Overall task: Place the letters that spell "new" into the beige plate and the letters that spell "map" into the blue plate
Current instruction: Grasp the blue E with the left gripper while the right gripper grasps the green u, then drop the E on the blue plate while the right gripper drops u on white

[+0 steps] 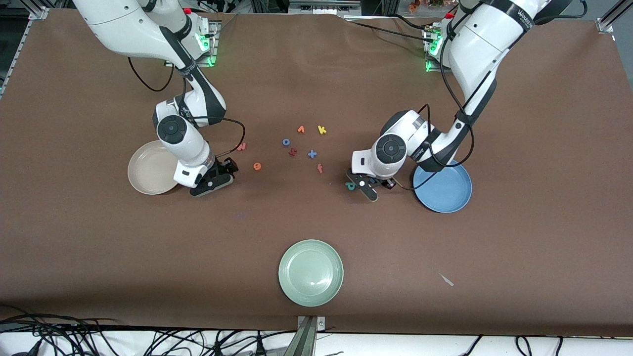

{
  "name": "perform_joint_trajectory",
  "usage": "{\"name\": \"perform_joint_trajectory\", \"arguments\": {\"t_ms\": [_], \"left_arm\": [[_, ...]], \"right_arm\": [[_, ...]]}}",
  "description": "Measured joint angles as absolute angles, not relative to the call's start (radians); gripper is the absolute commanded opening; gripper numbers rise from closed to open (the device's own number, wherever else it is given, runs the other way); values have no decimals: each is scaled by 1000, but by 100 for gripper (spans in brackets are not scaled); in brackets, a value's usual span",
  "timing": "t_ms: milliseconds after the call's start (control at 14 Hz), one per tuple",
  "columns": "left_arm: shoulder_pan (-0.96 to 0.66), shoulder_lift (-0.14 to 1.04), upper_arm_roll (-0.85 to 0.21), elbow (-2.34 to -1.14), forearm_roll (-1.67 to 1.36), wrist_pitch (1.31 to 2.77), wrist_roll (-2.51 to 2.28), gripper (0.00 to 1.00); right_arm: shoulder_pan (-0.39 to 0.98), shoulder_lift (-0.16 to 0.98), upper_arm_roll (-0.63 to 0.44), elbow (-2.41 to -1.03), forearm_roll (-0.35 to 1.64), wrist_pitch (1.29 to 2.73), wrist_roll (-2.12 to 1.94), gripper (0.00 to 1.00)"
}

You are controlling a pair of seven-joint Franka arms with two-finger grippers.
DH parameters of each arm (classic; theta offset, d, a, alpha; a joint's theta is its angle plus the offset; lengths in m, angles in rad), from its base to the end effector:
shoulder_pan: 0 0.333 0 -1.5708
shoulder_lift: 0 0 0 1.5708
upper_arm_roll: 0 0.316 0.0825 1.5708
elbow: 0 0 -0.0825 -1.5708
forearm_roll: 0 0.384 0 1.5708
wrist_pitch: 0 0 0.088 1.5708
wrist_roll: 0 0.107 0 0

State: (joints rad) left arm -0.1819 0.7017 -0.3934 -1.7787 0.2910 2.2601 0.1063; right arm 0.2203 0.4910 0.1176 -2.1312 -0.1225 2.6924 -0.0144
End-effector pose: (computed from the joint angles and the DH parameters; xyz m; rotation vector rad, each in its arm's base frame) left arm 0.5479 -0.3287 0.1736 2.8611 -1.2453 -0.2465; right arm 0.5454 0.1963 0.1818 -3.0525 -0.6904 -0.1179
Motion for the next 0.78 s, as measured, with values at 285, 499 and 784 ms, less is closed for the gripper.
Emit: {"name": "perform_joint_trajectory", "arguments": {"t_ms": [285,499,784], "left_arm": [[-175,696,-392,-1768,291,2258,107,0],[-158,652,-392,-1749,291,2181,107,0],[-75,578,-389,-1743,291,2099,248,0]], "right_arm": [[220,505,117,-2131,-123,2692,-15,69],[220,505,116,-2131,-123,2692,-15,49],[221,502,115,-2128,-123,2691,-16,35]]}}
